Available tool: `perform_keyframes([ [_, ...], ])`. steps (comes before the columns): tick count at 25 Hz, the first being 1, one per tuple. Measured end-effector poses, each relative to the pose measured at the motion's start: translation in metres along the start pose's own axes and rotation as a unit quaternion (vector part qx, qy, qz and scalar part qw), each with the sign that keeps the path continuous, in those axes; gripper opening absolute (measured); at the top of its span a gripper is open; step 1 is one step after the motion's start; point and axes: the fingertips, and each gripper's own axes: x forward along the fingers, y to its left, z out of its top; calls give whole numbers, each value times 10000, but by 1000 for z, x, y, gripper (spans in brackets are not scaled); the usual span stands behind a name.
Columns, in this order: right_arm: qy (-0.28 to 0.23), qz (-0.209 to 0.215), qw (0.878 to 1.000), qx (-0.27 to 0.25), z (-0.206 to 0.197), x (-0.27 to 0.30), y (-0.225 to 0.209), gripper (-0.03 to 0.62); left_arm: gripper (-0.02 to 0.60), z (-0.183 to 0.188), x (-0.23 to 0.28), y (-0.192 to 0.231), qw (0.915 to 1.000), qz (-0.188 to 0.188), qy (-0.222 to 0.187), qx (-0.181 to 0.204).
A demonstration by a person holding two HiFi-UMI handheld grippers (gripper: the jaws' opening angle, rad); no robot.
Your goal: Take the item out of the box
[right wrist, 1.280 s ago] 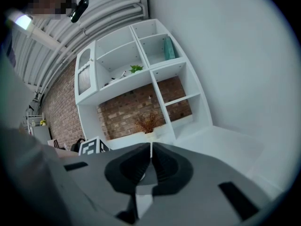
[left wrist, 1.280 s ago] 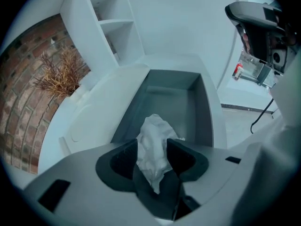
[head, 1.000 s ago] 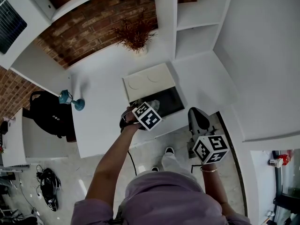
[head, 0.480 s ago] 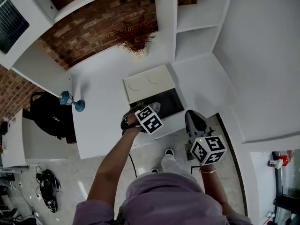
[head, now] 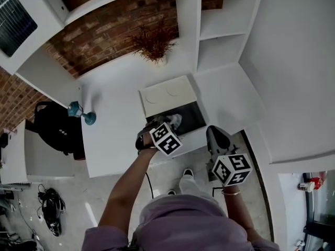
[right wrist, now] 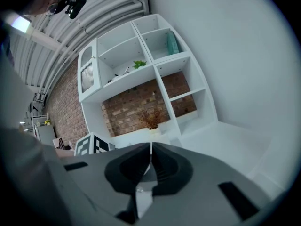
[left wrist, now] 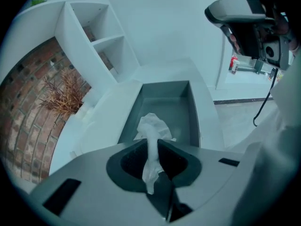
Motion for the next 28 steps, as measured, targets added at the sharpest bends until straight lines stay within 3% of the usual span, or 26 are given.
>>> perform_keyframes([
  [6,-2,46,10000,-30,0,2,5,2,69,10,-21,12,9985,227,-386,-305],
  [11,2,86,9999,-75,1,4,12,2,69,13,-40,18,9933,370,-759,-793],
  [21,57,265,9994,-196,0,9,30,1,69,8,-75,27,9745,384,-1448,-1670],
  [28,62,317,9991,-291,1,11,38,1,69,3,-104,41,9589,783,-1902,-1953],
])
